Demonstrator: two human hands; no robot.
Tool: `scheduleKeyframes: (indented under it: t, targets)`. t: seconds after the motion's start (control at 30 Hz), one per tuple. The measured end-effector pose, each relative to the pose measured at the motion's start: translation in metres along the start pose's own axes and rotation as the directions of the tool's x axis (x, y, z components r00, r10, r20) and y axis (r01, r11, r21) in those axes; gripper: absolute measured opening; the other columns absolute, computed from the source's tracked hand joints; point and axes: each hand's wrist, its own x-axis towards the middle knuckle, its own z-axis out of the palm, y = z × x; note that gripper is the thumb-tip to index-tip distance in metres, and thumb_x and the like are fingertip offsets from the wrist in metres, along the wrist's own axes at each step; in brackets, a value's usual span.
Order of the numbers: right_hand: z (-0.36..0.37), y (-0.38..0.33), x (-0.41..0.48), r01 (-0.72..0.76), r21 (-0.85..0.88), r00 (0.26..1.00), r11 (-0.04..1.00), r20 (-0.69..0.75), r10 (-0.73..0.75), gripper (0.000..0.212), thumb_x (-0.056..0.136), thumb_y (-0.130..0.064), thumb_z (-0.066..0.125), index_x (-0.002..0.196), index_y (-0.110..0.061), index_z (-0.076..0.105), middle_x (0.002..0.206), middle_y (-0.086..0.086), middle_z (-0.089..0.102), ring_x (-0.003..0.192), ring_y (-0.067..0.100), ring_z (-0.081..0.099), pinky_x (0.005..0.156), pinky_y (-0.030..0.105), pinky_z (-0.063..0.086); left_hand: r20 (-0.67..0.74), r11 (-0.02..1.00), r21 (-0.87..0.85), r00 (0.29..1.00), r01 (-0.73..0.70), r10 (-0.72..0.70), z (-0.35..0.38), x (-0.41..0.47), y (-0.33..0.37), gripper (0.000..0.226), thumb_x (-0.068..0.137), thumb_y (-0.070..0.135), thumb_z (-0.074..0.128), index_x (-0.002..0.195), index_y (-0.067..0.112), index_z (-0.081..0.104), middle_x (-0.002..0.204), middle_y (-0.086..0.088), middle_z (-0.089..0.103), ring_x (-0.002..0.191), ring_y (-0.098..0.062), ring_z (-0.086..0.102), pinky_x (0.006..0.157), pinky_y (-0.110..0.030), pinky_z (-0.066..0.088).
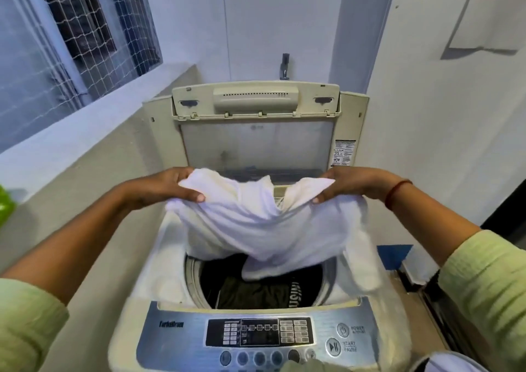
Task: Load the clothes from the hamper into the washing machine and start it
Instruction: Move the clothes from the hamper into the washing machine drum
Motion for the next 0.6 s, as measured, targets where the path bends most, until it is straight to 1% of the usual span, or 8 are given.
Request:
scheduleKeyframes:
  t: [0.1, 0.2, 0.27, 0.33, 0.4, 0.47, 0.53, 0.6]
  targets:
    - [-0.008, 0.004, 0.002, 0.012, 0.031, 0.991, 0.999, -0.135, -0.008, 0.016, 0.08, -0.032, 0.071, 0.089, -0.02, 0.066, 0.094, 0.002, 0.069, 0.084, 0.017, 0.065, 0.073, 0.024, 0.054, -0.052, 0.952, -0.298, 0.995, 0.067, -0.086, 0.002, 0.001, -0.019, 0.086, 0.048, 0.057, 0.084, 0.117, 0.012, 0.061, 0.122, -0.01, 0.065, 0.097, -0.015, 0.067, 0.08, -0.024, 0.054]
    - [-0.013, 0.011, 0.005, 0.15, 0.105, 0.904, 0.983, -0.416, -0.093, 0.027, 0.076, -0.024, 0.076, 0.097, -0.012, 0.066, 0.103, 0.01, 0.067, 0.084, 0.017, 0.061, 0.072, 0.021, 0.051, -0.164, 0.87, -0.493, 0.978, 0.032, -0.129, -0.005, 0.0, -0.021, 0.056, 0.06, 0.037, 0.078, 0.111, 0.019, 0.062, 0.128, -0.013, 0.06, 0.085, -0.01, 0.069, 0.068, -0.018, 0.056]
    - [-0.013, 0.01, 0.003, 0.337, 0.212, 0.781, 0.917, -0.606, -0.147, 0.033, 0.075, -0.016, 0.076, 0.105, -0.012, 0.064, 0.106, 0.01, 0.066, 0.084, 0.013, 0.059, 0.064, 0.009, 0.048, -0.166, 0.906, -0.42, 0.976, 0.056, -0.138, -0.012, 0.0, -0.024, 0.078, 0.04, 0.047, 0.088, 0.11, 0.025, 0.06, 0.125, -0.008, 0.061, 0.093, -0.013, 0.064, 0.072, -0.022, 0.055]
    - [-0.013, 0.012, 0.003, 0.438, 0.234, 0.731, 0.868, -0.655, -0.192, 0.046, 0.071, -0.027, 0.076, 0.111, -0.011, 0.061, 0.108, 0.006, 0.066, 0.088, 0.012, 0.06, 0.068, 0.01, 0.05, -0.115, 0.977, -0.17, 0.982, 0.13, -0.151, -0.011, -0.001, -0.02, 0.086, 0.037, 0.052, 0.089, 0.113, 0.034, 0.054, 0.126, 0.003, 0.055, 0.107, -0.011, 0.055, 0.079, -0.019, 0.048]
    - [-0.012, 0.014, 0.0, 0.361, 0.21, 0.834, 0.909, -0.509, -0.213, 0.054, 0.067, -0.037, 0.076, 0.113, -0.014, 0.058, 0.106, -0.001, 0.066, 0.093, 0.014, 0.063, 0.075, 0.02, 0.052, 0.064, 0.981, 0.095, 0.983, 0.167, -0.174, -0.001, 0.001, -0.013, 0.071, 0.06, 0.036, 0.086, 0.12, 0.037, 0.048, 0.123, 0.014, 0.053, 0.11, -0.005, 0.051, 0.08, -0.013, 0.043]
    - [-0.009, 0.015, -0.004, 0.169, 0.232, 0.984, 0.958, -0.097, -0.15, 0.044, 0.073, -0.029, 0.078, 0.111, -0.021, 0.058, 0.106, -0.001, 0.068, 0.096, 0.019, 0.067, 0.079, 0.03, 0.056, 0.297, 0.939, 0.276, 0.91, 0.207, -0.288, 0.019, 0.009, -0.011, 0.033, 0.076, 0.024, 0.077, 0.103, 0.033, 0.061, 0.099, 0.02, 0.064, 0.09, -0.002, 0.061, 0.07, -0.01, 0.046]
    - [0.001, 0.014, -0.006, 0.039, 0.07, 0.936, 0.997, 0.347, -0.06, 0.035, 0.076, -0.019, 0.074, 0.107, -0.024, 0.059, 0.107, -0.001, 0.069, 0.1, 0.019, 0.066, 0.085, 0.032, 0.055, 0.391, 0.86, 0.48, 0.834, 0.177, -0.39, 0.042, 0.017, -0.021, 0.005, 0.08, 0.031, 0.072, 0.082, 0.029, 0.068, 0.076, 0.018, 0.064, 0.072, -0.002, 0.06, 0.064, -0.011, 0.043]
    - [0.015, 0.016, -0.001, 0.042, -0.138, 0.823, 0.99, 0.566, 0.044, 0.033, 0.075, -0.013, 0.075, 0.101, -0.025, 0.059, 0.104, -0.004, 0.066, 0.103, 0.017, 0.063, 0.088, 0.028, 0.053, 0.38, 0.787, 0.611, 0.841, 0.085, -0.386, 0.058, 0.027, -0.038, 0.012, 0.08, 0.036, 0.069, 0.078, 0.024, 0.069, 0.07, 0.017, 0.057, 0.069, -0.004, 0.054, 0.065, -0.016, 0.04]
